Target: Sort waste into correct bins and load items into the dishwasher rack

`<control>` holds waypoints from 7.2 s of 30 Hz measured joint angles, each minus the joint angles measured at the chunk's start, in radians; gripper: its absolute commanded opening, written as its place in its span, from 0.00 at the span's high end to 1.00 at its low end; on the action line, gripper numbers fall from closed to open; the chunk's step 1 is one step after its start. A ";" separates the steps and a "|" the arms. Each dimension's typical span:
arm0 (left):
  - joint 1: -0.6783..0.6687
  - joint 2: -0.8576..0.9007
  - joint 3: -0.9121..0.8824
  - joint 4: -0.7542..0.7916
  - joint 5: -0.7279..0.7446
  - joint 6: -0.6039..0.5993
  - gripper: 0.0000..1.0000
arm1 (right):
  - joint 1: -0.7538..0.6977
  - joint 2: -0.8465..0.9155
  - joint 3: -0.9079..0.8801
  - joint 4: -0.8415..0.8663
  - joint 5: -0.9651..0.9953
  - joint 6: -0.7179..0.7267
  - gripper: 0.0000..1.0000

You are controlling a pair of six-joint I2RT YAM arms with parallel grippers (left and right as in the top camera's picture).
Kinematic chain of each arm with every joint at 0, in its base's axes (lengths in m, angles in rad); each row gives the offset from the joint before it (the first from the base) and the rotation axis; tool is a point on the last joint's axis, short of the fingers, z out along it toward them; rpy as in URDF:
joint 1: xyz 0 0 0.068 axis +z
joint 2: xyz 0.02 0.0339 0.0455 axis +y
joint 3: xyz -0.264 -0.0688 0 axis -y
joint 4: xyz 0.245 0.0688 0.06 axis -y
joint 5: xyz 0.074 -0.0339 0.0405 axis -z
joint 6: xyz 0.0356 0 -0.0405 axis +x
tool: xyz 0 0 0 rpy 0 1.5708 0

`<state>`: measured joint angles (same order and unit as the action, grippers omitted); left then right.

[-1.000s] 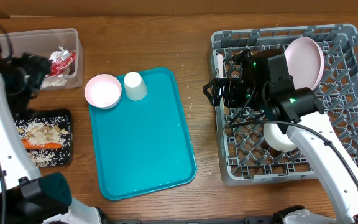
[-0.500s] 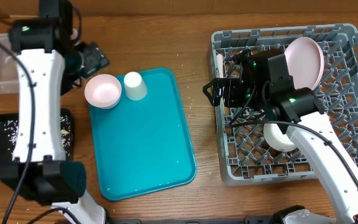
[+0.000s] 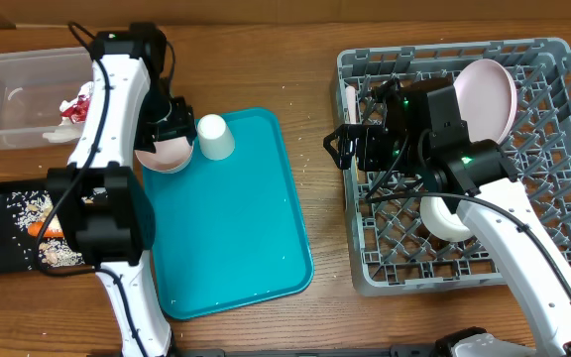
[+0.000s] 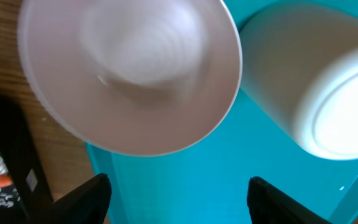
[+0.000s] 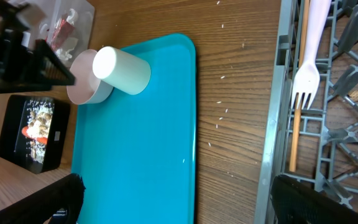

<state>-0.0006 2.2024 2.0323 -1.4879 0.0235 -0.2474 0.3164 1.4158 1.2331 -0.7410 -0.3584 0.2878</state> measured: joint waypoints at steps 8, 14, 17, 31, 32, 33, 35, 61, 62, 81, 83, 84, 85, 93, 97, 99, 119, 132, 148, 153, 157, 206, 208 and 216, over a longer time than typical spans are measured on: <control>0.000 0.038 -0.002 0.000 0.023 0.139 0.25 | 0.000 0.000 0.000 0.000 0.000 0.000 0.00; 0.000 0.038 -0.006 0.000 0.025 0.174 0.25 | 0.000 0.000 0.000 0.000 0.000 0.000 0.00; -0.005 0.038 -0.037 0.021 0.015 0.177 0.26 | 0.000 0.000 0.000 0.000 0.000 0.000 0.00; -0.067 0.040 -0.154 0.190 -0.098 0.177 0.25 | 0.000 0.000 0.000 -0.001 0.000 0.000 0.00; -0.067 0.040 -0.161 0.201 -0.105 0.177 0.25 | 0.000 0.000 0.000 0.000 0.000 0.000 0.00; -0.067 0.040 -0.168 0.209 -0.110 0.177 0.25 | 0.000 0.000 0.000 0.000 0.000 0.000 0.00; -0.067 0.040 -0.187 0.226 -0.114 0.180 0.28 | 0.000 0.000 0.000 0.000 0.000 0.000 0.00; -0.153 0.022 -0.292 0.200 -0.040 0.176 0.62 | 0.000 0.000 0.000 0.000 0.000 0.000 0.00; -0.174 0.006 -0.293 0.197 -0.026 0.172 0.62 | 0.000 0.000 0.000 0.000 0.000 0.000 0.00; -0.616 -0.108 -0.293 0.174 0.188 0.065 0.56 | 0.000 0.000 0.000 -0.002 0.002 0.000 0.00; -0.613 -0.115 -0.290 0.168 0.188 0.059 0.52 | 0.000 0.000 0.000 -0.002 0.003 0.000 0.00; -0.604 -0.122 -0.285 0.163 0.181 0.054 0.48 | 0.000 0.000 0.000 0.000 0.003 0.000 0.00; -0.587 -0.134 -0.277 0.158 0.170 0.045 0.46 | 0.000 0.000 0.000 0.000 0.003 0.000 0.00; -0.319 -0.262 -0.244 0.034 0.006 -0.007 0.46 | 0.000 0.000 0.000 0.000 0.003 0.000 0.00; -0.208 -0.265 -0.247 0.003 -0.038 -0.032 0.65 | 0.000 0.000 0.000 0.000 0.003 0.000 0.00; -0.169 -0.265 -0.255 0.015 -0.049 -0.048 0.85 | 0.000 0.000 0.000 -0.001 0.003 0.000 0.00; -0.217 -0.265 -0.698 0.486 0.084 -0.076 0.96 | 0.000 0.000 0.000 0.000 0.003 0.000 0.00; -0.347 -0.265 -0.735 0.461 0.294 -0.067 0.96 | 0.000 0.000 0.000 0.000 0.003 0.000 0.00; -0.176 -0.280 -0.299 0.160 0.092 -0.087 0.00 | 0.000 0.000 0.000 0.000 0.003 0.000 0.00; -0.063 -0.293 -0.257 0.168 0.026 -0.117 0.00 | 0.000 0.000 0.000 0.000 0.003 0.000 0.00; 0.016 -0.293 -0.257 0.179 0.012 -0.120 0.00 | 0.000 0.000 0.000 0.000 0.003 0.000 0.00; 0.100 -0.293 -0.257 0.187 0.002 -0.121 0.00 | 0.321 0.691 0.183 0.691 0.415 -0.061 0.00; 0.100 -0.293 -0.257 0.187 0.002 -0.121 0.00 | 0.321 0.700 0.183 0.700 0.415 -0.062 0.00; 0.100 -0.293 -0.257 0.187 0.002 -0.121 0.00 | 0.331 0.727 0.183 0.703 0.415 -0.064 0.00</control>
<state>0.0998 1.9091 1.7748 -1.3010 0.0250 -0.3679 0.6472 2.1429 1.4158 -0.0380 0.0570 0.2237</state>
